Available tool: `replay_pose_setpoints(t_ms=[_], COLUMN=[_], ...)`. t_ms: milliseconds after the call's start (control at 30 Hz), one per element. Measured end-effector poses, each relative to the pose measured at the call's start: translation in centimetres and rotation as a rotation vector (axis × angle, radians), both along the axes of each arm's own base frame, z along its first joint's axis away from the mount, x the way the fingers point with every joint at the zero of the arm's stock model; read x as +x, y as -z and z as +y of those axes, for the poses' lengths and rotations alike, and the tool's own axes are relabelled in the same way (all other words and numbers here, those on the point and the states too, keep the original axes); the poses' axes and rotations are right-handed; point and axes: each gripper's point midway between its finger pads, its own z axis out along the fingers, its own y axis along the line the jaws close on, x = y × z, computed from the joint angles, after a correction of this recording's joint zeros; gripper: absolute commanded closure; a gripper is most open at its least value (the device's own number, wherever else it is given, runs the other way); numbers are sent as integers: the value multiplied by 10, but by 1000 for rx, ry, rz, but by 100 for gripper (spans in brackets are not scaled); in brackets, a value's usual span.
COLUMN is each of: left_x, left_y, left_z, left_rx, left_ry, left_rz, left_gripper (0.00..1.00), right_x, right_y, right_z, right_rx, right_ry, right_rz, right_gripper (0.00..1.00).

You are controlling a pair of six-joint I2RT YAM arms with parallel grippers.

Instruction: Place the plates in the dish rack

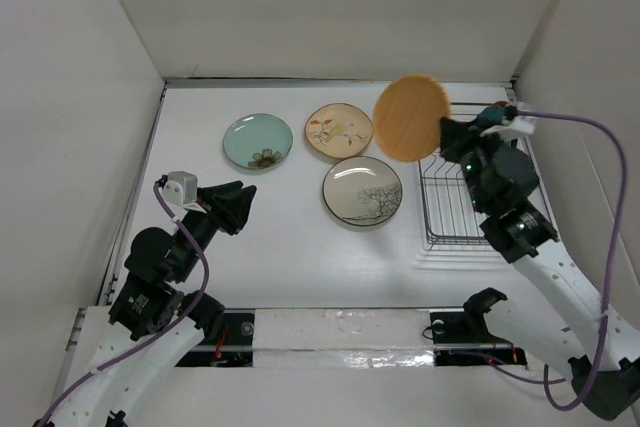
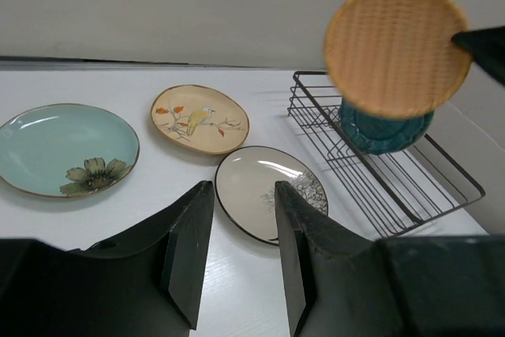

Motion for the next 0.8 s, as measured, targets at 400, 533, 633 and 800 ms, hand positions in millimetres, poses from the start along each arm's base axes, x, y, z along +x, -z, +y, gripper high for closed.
replay_pose_setpoints(t_ms=[400, 533, 633, 800], left_x=[-26, -31, -33, -38], left_y=[-21, -25, -27, -29], left_z=[2, 2, 4, 2], left_rx=[-51, -63, -68, -76], left_ry=[62, 75, 76, 96], left_rz=[-91, -109, -118, -127], left_gripper=[64, 64, 64, 63], right_x=[38, 53, 58, 72], right_y=[3, 25, 25, 25], right_z=[-173, -193, -209, -214], right_rx=[-477, -628, -674, -743], right_ry=[798, 841, 854, 785], right_rz=[107, 191, 196, 164], right_gripper=[100, 100, 100, 100])
